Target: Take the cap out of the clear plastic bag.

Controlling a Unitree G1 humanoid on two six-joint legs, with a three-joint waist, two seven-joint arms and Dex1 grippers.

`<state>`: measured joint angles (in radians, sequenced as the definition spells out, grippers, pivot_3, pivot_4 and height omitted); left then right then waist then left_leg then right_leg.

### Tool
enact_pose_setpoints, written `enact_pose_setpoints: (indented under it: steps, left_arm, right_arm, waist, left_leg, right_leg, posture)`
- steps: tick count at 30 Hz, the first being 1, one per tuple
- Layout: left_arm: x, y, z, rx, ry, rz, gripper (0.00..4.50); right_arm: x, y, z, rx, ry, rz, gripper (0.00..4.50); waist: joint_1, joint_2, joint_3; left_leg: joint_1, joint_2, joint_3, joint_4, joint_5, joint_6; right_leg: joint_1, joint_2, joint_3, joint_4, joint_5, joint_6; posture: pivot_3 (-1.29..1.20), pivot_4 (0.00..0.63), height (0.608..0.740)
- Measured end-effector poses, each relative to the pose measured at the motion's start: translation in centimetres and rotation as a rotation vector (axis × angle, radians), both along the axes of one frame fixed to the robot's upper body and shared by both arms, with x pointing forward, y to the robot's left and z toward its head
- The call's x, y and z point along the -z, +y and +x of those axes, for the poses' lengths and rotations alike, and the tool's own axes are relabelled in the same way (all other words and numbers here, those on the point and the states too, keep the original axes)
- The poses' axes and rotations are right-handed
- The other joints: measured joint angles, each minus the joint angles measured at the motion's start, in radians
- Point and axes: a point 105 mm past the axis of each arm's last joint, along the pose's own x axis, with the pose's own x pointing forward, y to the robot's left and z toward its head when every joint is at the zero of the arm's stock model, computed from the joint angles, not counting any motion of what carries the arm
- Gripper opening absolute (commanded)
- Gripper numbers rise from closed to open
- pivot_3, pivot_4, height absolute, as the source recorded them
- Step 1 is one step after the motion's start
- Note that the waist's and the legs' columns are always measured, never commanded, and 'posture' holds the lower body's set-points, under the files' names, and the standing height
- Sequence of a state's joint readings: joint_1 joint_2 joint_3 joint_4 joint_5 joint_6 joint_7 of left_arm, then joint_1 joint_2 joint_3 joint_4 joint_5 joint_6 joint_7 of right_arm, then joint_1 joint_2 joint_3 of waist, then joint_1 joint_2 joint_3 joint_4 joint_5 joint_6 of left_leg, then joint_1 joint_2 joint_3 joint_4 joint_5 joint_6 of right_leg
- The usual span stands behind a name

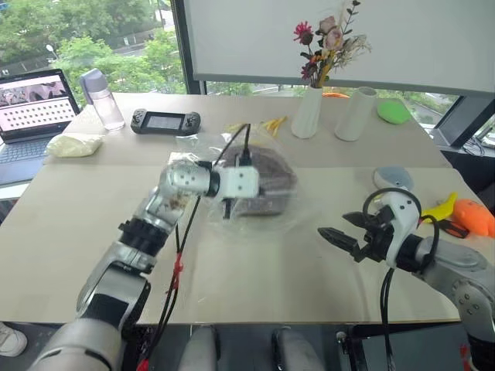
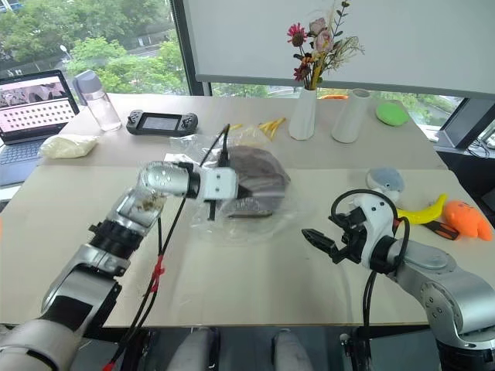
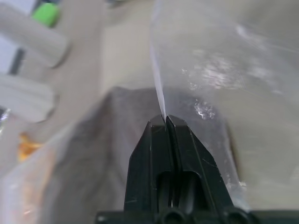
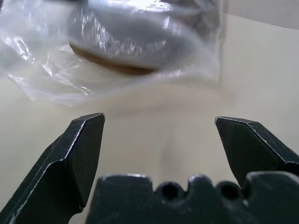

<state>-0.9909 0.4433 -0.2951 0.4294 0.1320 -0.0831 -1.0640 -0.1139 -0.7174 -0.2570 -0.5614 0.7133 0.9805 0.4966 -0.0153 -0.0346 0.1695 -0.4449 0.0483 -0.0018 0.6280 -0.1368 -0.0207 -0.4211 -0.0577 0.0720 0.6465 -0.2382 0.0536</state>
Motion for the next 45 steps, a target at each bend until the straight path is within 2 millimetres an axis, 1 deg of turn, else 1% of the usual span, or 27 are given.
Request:
enact_pose_setpoints:
  steps: [1, 3, 6, 8, 10, 12, 13, 15, 19, 21, 23, 26, 28, 29, 30, 32, 33, 35, 36, 38, 39, 40, 41, 43, 45]
  left_arm:
    - [-1.0, 0.0, 0.2, -0.005, -0.015, -0.023, 0.06]
    - [-2.4, 0.2, 0.7, -0.021, -0.024, -0.062, 0.06]
    - [-4.3, 0.3, 1.3, -0.046, -0.007, -0.148, 0.06]
    - [-4.7, 0.2, 1.3, -0.048, 0.012, -0.181, 0.06]
    - [-4.5, -0.2, 1.2, -0.039, 0.031, -0.195, 0.06]
    - [-4.4, -0.4, 1.1, -0.035, 0.037, -0.198, 0.06]
    - [-4.3, -0.5, 1.1, -0.034, 0.039, -0.199, 0.06]
    - [-4.3, -0.9, 1.0, -0.028, 0.046, -0.203, 0.06]
    - [-4.4, -1.0, 0.9, -0.029, 0.049, -0.205, 0.06]
    - [-4.5, -1.5, 0.7, -0.015, 0.048, -0.211, 0.06]
    - [-4.6, -1.6, 0.5, -0.01, 0.045, -0.211, 0.06]
    - [-4.6, -1.6, 0.4, -0.015, 0.047, -0.21, 0.06]
    - [-4.5, -1.5, 0.2, -0.006, 0.052, -0.205, 0.57]
    - [-4.4, -1.4, -0.1, 0.01, 0.065, -0.205, 0.65]
    - [-4.3, -1.3, -0.5, 0.03, 0.09, -0.207, 1.16]
    - [-4.1, -0.9, -1.0, 0.055, 0.135, -0.201, 1.72]
    - [-3.9, -0.6, -1.1, 0.059, 0.143, -0.184, 2.1]
    - [-3.6, 0.0, -1.3, 0.065, 0.156, -0.151, 2.58]
    - [-3.5, 0.3, -1.4, 0.074, 0.168, -0.143, 2.97]
    - [-3.4, 0.7, -1.8, 0.096, 0.193, -0.127, 3.48]
    - [-3.3, 1.0, -2.0, 0.106, 0.203, -0.114, 3.92]
    - [-3.1, 1.3, -2.3, 0.116, 0.215, -0.092, 4.2]
    - [-2.9, 1.7, -2.6, 0.128, 0.232, -0.076, 4.43]
    - [-2.0, 2.3, -3.4, 0.155, 0.272, -0.04, 4.43]
    - [-1.0, 2.3, -4.2, 0.185, 0.304, -0.008, 4.43]
  right_arm:
    - [0.0, 0.1, 0.0, -0.003, 0.001, 0.003, 4.5]
    - [0.0, 0.6, -0.1, -0.02, 0.003, 0.025, 4.5]
    - [-0.5, 2.9, -0.1, -0.081, -0.019, 0.107, 4.5]
    - [-1.5, 4.3, 0.5, -0.081, -0.058, 0.187, 4.5]
    - [-2.5, 5.7, 1.5, -0.057, -0.084, 0.306, 4.5]
    - [-2.7, 6.9, 2.6, 0.002, -0.063, 0.423, 4.5]
    - [-2.5, 7.3, 2.9, 0.017, -0.045, 0.446, 4.5]
    - [-1.3, 8.3, 3.7, 0.069, 0.033, 0.496, 4.5]
    - [0.5, 9.7, 4.9, 0.132, 0.147, 0.573, 4.5]
    - [1.5, 10.4, 5.4, 0.156, 0.206, 0.603, 4.5]
    - [2.2, 10.7, 5.7, 0.178, 0.247, 0.624, 4.5]
    - [2.3, 10.1, 6.0, 0.202, 0.252, 0.634, 4.5]
    - [1.8, 9.5, 5.9, 0.205, 0.229, 0.648, 4.5]
    - [1.4, 9.3, 5.9, 0.199, 0.216, 0.654, 4.5]
    - [0.9, 9.1, 5.8, 0.193, 0.193, 0.647, 4.5]
    - [0.6, 8.9, 5.7, 0.185, 0.178, 0.64, 4.5]
    - [0.6, 8.9, 5.6, 0.181, 0.178, 0.638, 4.5]
    - [0.7, 9.0, 5.5, 0.172, 0.179, 0.625, 4.5]
    - [0.8, 9.2, 5.4, 0.165, 0.18, 0.62, 4.5]
    - [0.7, 9.5, 5.3, 0.15, 0.179, 0.613, 4.5]
    - [0.7, 9.7, 5.3, 0.144, 0.178, 0.611, 4.5]
    - [0.6, 9.8, 5.2, 0.138, 0.176, 0.61, 4.5]
    - [0.5, 9.8, 5.2, 0.133, 0.174, 0.611, 4.5]
    - [0.5, 9.8, 5.2, 0.129, 0.172, 0.608, 4.5]
    - [0.6, 9.7, 5.1, 0.128, 0.174, 0.608, 4.5]
  waist:
    - [-0.002, 0.0, 0.0]
    - [-0.004, 0.0, 0.0]
    - [-0.009, 0.0, 0.0]
    - [-0.013, 0.0, 0.0]
    - [-0.012, 0.0, 0.0]
    - [-0.012, 0.0, 0.0]
    - [-0.012, 0.0, 0.0]
    - [-0.011, 0.0, 0.0]
    - [-0.009, 0.0, 0.0]
    - [-0.009, 0.0, 0.0]
    - [-0.009, 0.0, 0.0]
    - [-0.009, 0.0, 0.0]
    - [-0.011, 0.0, 0.0]
    - [-0.012, 0.0, 0.0]
    - [-0.016, 0.0, 0.0]
    - [-0.023, 0.0, 0.0]
    - [-0.025, 0.0, 0.0]
    - [-0.032, 0.0, 0.0]
    - [-0.033, 0.0, 0.0]
    - [-0.033, 0.0, 0.0]
    - [-0.032, 0.0, 0.0]
    - [-0.032, 0.0, 0.0]
    - [-0.032, 0.0, 0.0]
    - [-0.031, 0.0, 0.0]
    - [-0.029, 0.0, 0.0]
  left_leg:
    - [0.0, 0.0, 0.0, 0.0, 0.0, 0.0]
    - [0.0, 0.0, 0.0, -0.001, 0.0, 0.0]
    - [0.001, 0.0, 0.0, 0.0, 0.0, 0.0]
    - [0.001, 0.0, 0.0, 0.0, 0.0, 0.0]
    - [0.0, 0.001, -0.001, 0.0, 0.0, 0.0]
    - [0.0, 0.0, -0.001, -0.001, 0.0, 0.0]
    - [0.0, 0.0, -0.001, -0.001, 0.0, 0.0]
    - [-0.001, 0.0, -0.001, -0.001, 0.0, 0.0]
    - [-0.001, 0.0, -0.001, 0.0, 0.0, 0.0]
    - [-0.001, 0.0, -0.001, 0.0, 0.0, 0.0]
    - [-0.001, 0.0, -0.001, -0.001, 0.0, 0.0]
    - [-0.001, 0.0, -0.001, -0.001, 0.0, 0.0]
    - [-0.001, 0.0, -0.001, -0.001, 0.0, 0.0]
    - [-0.001, 0.0, -0.001, -0.001, 0.0, 0.0]
    - [-0.001, 0.001, -0.001, -0.001, 0.0, 0.0]
    - [0.0, 0.001, -0.001, -0.001, 0.0, 0.0]
    - [0.0, 0.001, -0.001, -0.001, 0.0, 0.0]
    - [0.0, 0.001, -0.001, -0.001, 0.0, 0.0]
    - [-0.001, 0.001, -0.001, -0.002, 0.0, 0.0]
    - [-0.001, 0.001, -0.001, -0.002, 0.0, 0.0]
    - [-0.001, 0.001, -0.001, -0.002, 0.0, 0.0]
    - [-0.001, 0.001, -0.001, -0.002, 0.0, 0.0]
    - [0.0, 0.001, -0.001, -0.002, 0.0, 0.0]
    - [0.0, 0.001, -0.001, -0.002, 0.0, 0.0]
    - [-0.001, 0.001, -0.001, -0.002, 0.0, 0.0]
  right_leg:
    - [0.0, 0.0, 0.0, 0.0, 0.0, 0.0]
    - [0.0, 0.0, 0.0, 0.0, 0.0, 0.0]
    - [0.0, 0.0, 0.0, 0.001, 0.0, 0.0]
    - [0.0, 0.0, 0.0, 0.001, 0.0, 0.0]
    - [0.0, 0.001, 0.0, 0.001, 0.0, 0.0]
    - [-0.001, 0.001, 0.0, 0.0, 0.0, 0.0]
    - [-0.001, 0.001, 0.0, 0.001, 0.001, 0.0]
    - [-0.001, 0.0, 0.0, 0.001, 0.001, -0.001]
    - [-0.001, 0.0, 0.0, 0.001, 0.001, -0.001]
    - [-0.001, 0.001, 0.0, 0.001, 0.001, 0.0]
    - [-0.001, 0.001, 0.0, 0.001, 0.001, 0.0]
    - [-0.001, 0.001, 0.0, 0.001, 0.001, -0.001]
    - [-0.002, 0.001, 0.0, 0.001, 0.001, 0.0]
    - [-0.002, 0.001, 0.0, 0.001, 0.001, 0.0]
    - [-0.001, 0.001, 0.0, 0.001, 0.001, 0.0]
    - [-0.001, 0.001, 0.0, 0.001, 0.001, -0.001]
    - [-0.001, 0.001, 0.0, 0.001, 0.001, -0.001]
    - [-0.001, 0.001, 0.0, 0.001, 0.001, -0.001]
    - [-0.002, 0.001, 0.0, 0.001, 0.001, -0.001]
    - [-0.002, 0.001, 0.0, 0.001, 0.001, -0.001]
    - [-0.002, 0.001, 0.0, 0.001, 0.001, -0.001]
    - [-0.002, 0.001, 0.0, 0.001, 0.001, -0.001]
    - [-0.002, 0.001, 0.0, 0.001, 0.001, -0.001]
    - [-0.002, 0.001, 0.0, 0.001, 0.001, -0.001]
    - [-0.002, 0.001, 0.0, 0.001, 0.001, -0.001]
  posture:
    - [0.0, 0.15, 0.74]
    - [0.0, 0.15, 0.74]
    - [0.0, 0.15, 0.74]
    - [0.0, 0.15, 0.74]
    - [0.0, 0.15, 0.74]
    - [0.0, 0.15, 0.74]
    - [0.0, 0.15, 0.74]
    - [0.0, 0.15, 0.74]
    - [0.0, 0.15, 0.74]
    - [0.0, 0.15, 0.74]
    - [0.0, 0.15, 0.74]
    - [0.0, 0.15, 0.74]
    - [0.0, 0.15, 0.74]
    - [0.0, 0.15, 0.74]
    - [0.0, 0.15, 0.74]
    - [0.0, 0.15, 0.74]
    - [0.0, 0.15, 0.74]
    - [0.0, 0.15, 0.74]
    - [0.0, 0.15, 0.74]
    - [0.0, 0.15, 0.74]
    - [0.0, 0.15, 0.74]
    - [0.0, 0.15, 0.74]
    - [0.0, 0.15, 0.74]
    - [0.0, 0.15, 0.74]
    - [0.0, 0.15, 0.74]
